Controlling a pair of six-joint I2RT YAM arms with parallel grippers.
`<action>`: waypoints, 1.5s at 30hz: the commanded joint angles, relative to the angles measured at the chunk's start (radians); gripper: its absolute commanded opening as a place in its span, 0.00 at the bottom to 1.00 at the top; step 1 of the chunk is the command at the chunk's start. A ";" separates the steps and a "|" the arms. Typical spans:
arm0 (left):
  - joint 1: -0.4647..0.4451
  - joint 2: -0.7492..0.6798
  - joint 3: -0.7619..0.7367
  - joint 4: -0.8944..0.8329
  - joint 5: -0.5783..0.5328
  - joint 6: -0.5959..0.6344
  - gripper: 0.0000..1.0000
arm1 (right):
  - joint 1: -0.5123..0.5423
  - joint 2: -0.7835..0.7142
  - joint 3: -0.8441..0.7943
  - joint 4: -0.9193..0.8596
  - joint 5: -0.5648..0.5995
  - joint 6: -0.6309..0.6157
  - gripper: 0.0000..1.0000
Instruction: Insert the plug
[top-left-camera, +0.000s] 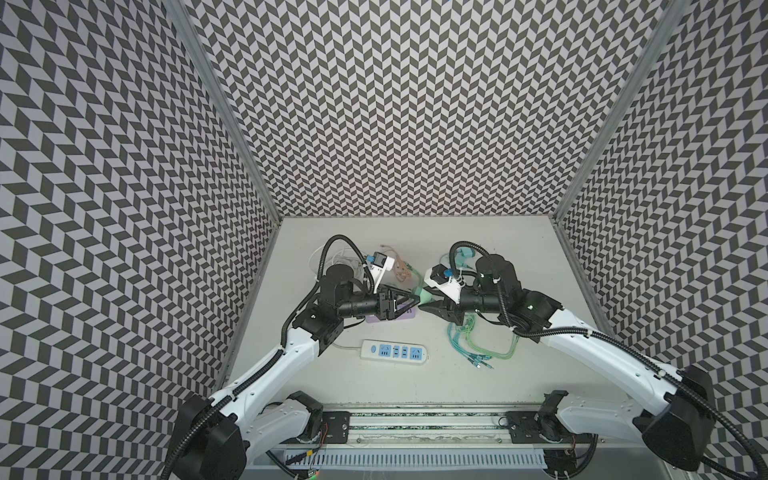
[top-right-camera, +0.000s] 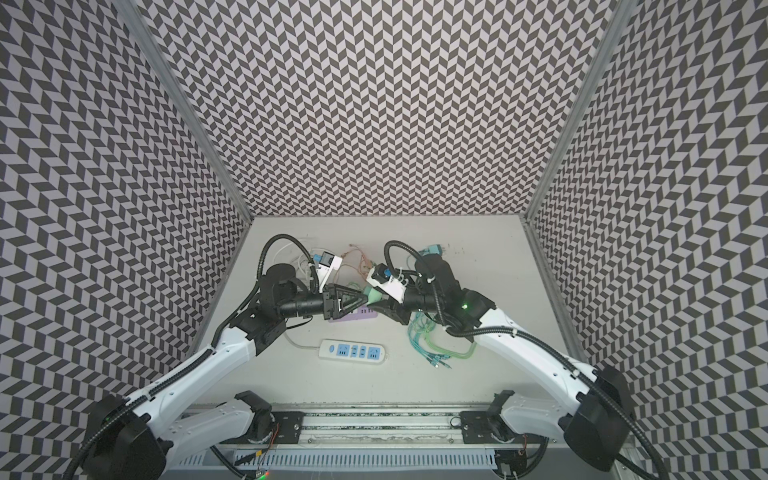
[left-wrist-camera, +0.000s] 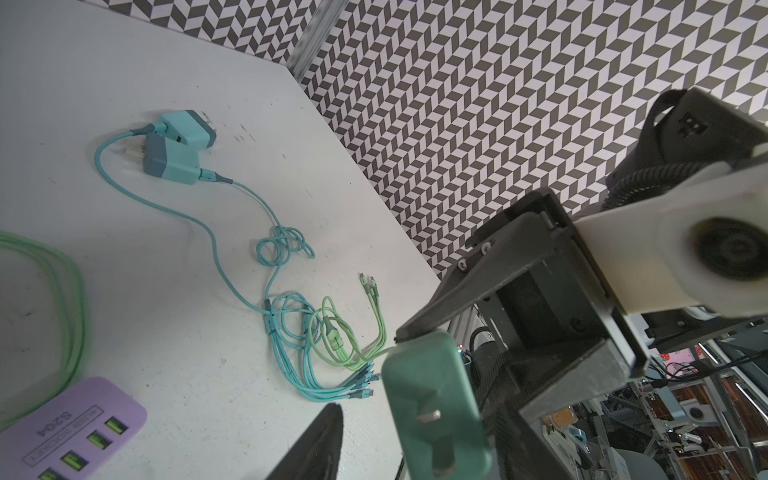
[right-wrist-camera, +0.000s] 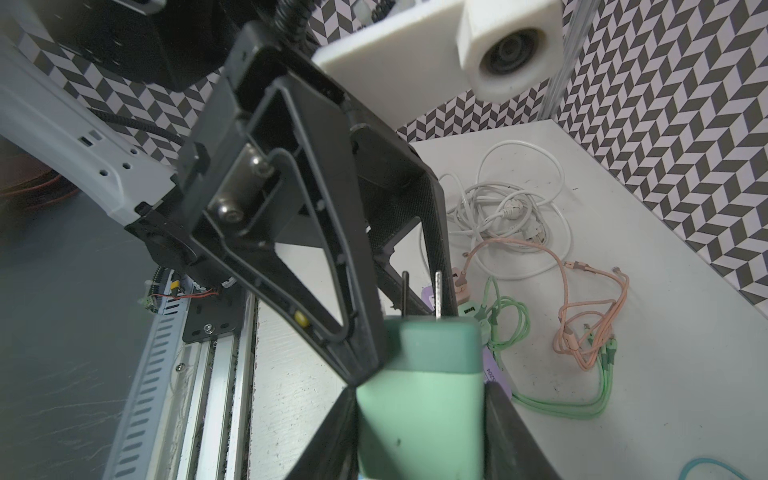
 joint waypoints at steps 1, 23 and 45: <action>-0.008 0.002 0.040 -0.005 -0.004 0.015 0.56 | 0.012 0.004 0.037 0.030 0.011 -0.041 0.25; -0.014 -0.013 0.033 0.008 -0.052 0.013 0.12 | 0.032 -0.078 -0.018 0.065 0.138 0.070 0.44; -0.014 -0.036 -0.016 0.197 -0.138 -0.030 0.00 | 0.030 -0.342 -0.262 0.297 0.082 0.559 0.63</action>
